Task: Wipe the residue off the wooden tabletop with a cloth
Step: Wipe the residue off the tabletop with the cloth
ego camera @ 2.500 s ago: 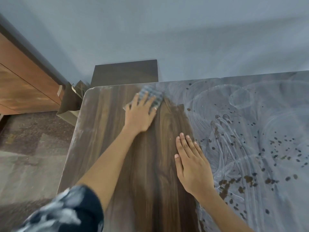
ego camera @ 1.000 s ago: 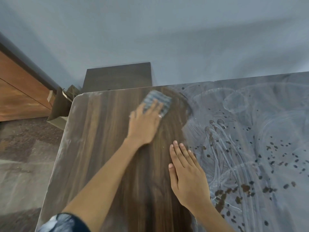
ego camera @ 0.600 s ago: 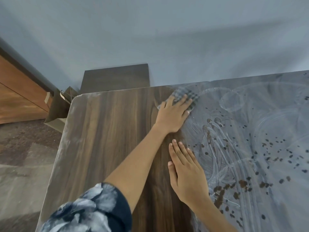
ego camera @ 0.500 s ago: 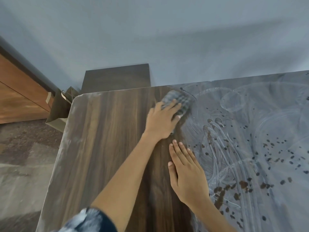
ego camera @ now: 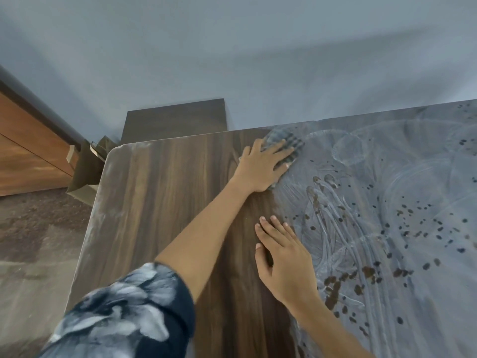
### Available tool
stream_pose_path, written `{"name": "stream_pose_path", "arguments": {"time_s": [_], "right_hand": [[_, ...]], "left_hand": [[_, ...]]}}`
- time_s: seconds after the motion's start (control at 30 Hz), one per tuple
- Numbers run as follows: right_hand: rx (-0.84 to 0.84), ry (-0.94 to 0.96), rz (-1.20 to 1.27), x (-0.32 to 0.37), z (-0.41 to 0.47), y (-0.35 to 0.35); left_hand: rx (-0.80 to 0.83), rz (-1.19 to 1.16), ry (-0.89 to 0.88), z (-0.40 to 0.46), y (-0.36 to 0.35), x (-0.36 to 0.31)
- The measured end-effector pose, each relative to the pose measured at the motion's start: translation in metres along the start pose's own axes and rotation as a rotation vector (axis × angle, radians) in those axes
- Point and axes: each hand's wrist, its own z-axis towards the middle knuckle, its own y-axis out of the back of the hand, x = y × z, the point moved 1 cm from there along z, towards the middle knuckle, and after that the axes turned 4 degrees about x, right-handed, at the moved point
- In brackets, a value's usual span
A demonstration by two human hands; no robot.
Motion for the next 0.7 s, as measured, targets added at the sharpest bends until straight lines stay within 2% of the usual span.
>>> {"name": "stream_pose_path", "arguments": {"time_s": [0.07,0.1,0.17,0.23,0.3,0.4,0.5,0.6,0.63,0.7], "right_hand": [[-0.073,-0.011,0.051,-0.001,-0.002,0.000],[-0.098,-0.027,0.077,-0.002,-0.003,0.000],[-0.101,-0.045,0.109,-0.004,-0.005,0.002],[-0.026,-0.020,0.116,-0.006,-0.007,0.004],[0.083,0.035,0.037,-0.008,-0.014,0.007],[0.173,0.066,-0.088,-0.009,-0.029,0.011],[0.189,0.034,-0.068,-0.007,-0.042,0.015],[0.182,0.047,-0.017,-0.006,-0.063,0.023],[0.176,0.055,0.000,-0.009,-0.073,0.028],[0.168,0.063,0.045,-0.019,-0.091,0.040]], "left_hand": [[-0.010,-0.027,0.004,-0.035,-0.008,0.015],[-0.038,-0.054,0.084,-0.054,-0.012,0.027],[-0.070,-0.132,0.349,-0.088,-0.017,0.053],[-0.056,-0.183,0.585,-0.094,-0.018,0.067],[-0.026,-0.215,0.664,-0.076,-0.014,0.063],[-0.039,-0.238,0.563,-0.042,-0.007,0.038],[0.019,-0.175,0.240,-0.032,-0.003,-0.001],[0.038,-0.037,-0.070,-0.072,-0.016,-0.034],[0.013,-0.014,-0.099,-0.090,-0.022,-0.035],[-0.048,-0.030,0.026,-0.114,-0.029,-0.021]]}}
